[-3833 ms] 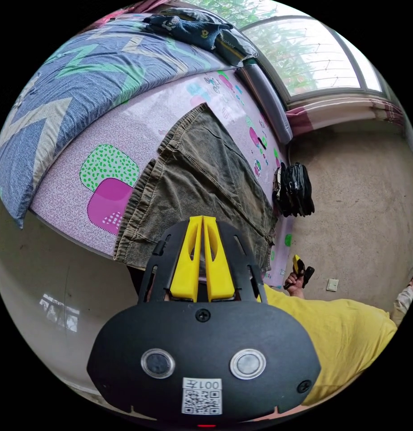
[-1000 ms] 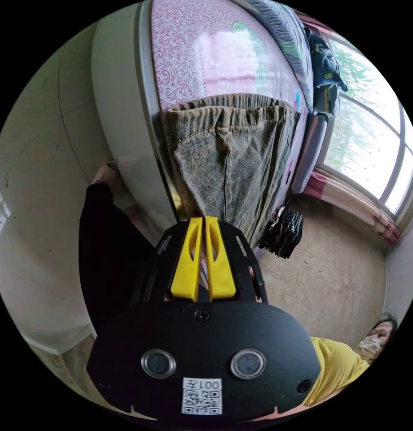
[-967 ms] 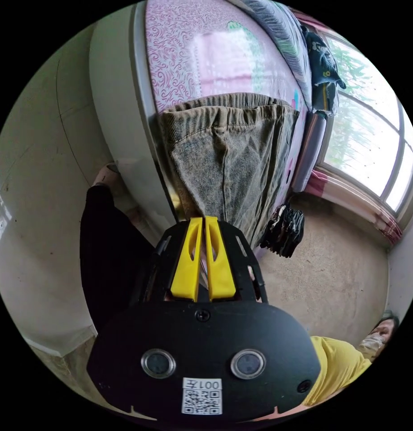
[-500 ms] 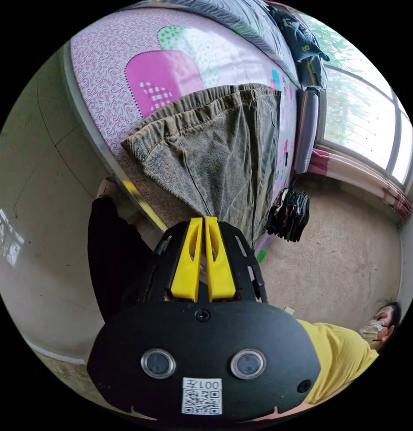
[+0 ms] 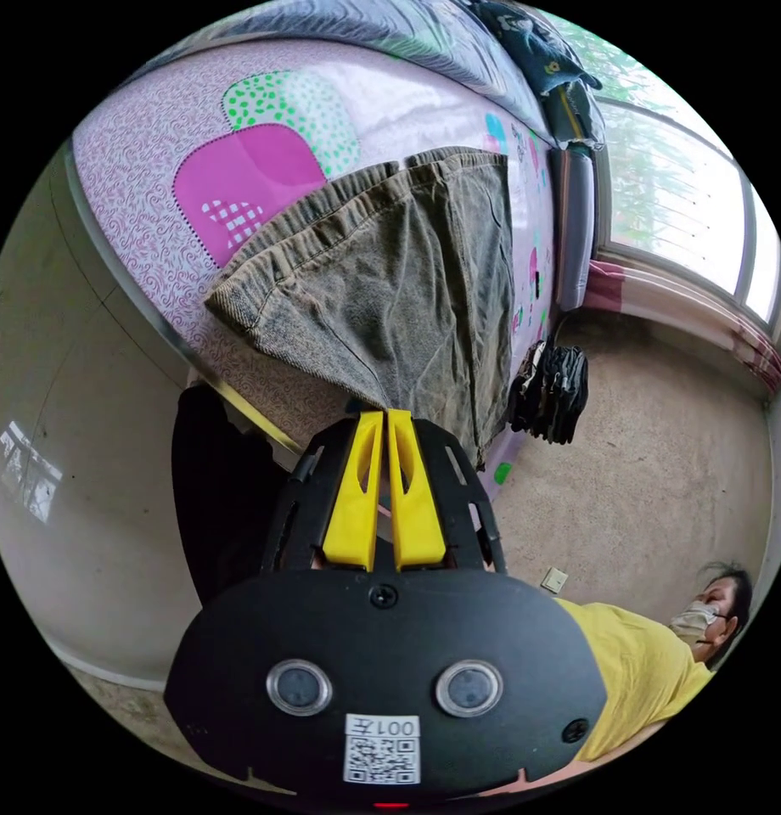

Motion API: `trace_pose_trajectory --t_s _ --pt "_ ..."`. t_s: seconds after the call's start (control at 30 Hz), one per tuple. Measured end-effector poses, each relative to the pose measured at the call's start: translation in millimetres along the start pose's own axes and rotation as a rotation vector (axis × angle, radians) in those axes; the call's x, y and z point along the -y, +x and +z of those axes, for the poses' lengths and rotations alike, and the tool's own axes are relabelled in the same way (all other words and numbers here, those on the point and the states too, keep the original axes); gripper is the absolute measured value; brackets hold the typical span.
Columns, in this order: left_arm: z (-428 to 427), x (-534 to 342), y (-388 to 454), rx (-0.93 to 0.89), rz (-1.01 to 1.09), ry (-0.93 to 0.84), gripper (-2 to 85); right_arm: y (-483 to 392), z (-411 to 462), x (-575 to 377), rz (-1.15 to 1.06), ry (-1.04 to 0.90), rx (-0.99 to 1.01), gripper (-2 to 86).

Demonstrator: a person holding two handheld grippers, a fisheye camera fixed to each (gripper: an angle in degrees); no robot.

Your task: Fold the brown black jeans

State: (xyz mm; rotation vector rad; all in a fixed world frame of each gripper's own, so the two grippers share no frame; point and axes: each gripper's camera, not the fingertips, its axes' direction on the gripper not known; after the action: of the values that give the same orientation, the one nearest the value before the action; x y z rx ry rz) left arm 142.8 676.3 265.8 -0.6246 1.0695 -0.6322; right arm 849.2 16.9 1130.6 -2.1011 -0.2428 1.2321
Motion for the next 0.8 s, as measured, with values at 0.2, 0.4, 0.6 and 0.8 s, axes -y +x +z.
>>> trace_pose_trajectory --t_s 0.2,0.4,0.6,0.8 --pt "11 -1 18 -0.016 0.03 0.017 -1.6 -25 -8 -4 -0.105 -0.015 -0.047 1.6" --pt "15 -7 35 -0.037 0.062 0.053 -1.6 -57 -15 0 -0.211 -0.063 0.009 1.2" --pt "19 -13 68 -0.111 0.111 0.169 -1.6 -94 -9 13 -0.296 -0.081 0.098 1.0" --pt "25 -4 113 -0.176 0.195 0.264 -1.4 -130 3 32 -0.357 -0.09 0.129 0.9"
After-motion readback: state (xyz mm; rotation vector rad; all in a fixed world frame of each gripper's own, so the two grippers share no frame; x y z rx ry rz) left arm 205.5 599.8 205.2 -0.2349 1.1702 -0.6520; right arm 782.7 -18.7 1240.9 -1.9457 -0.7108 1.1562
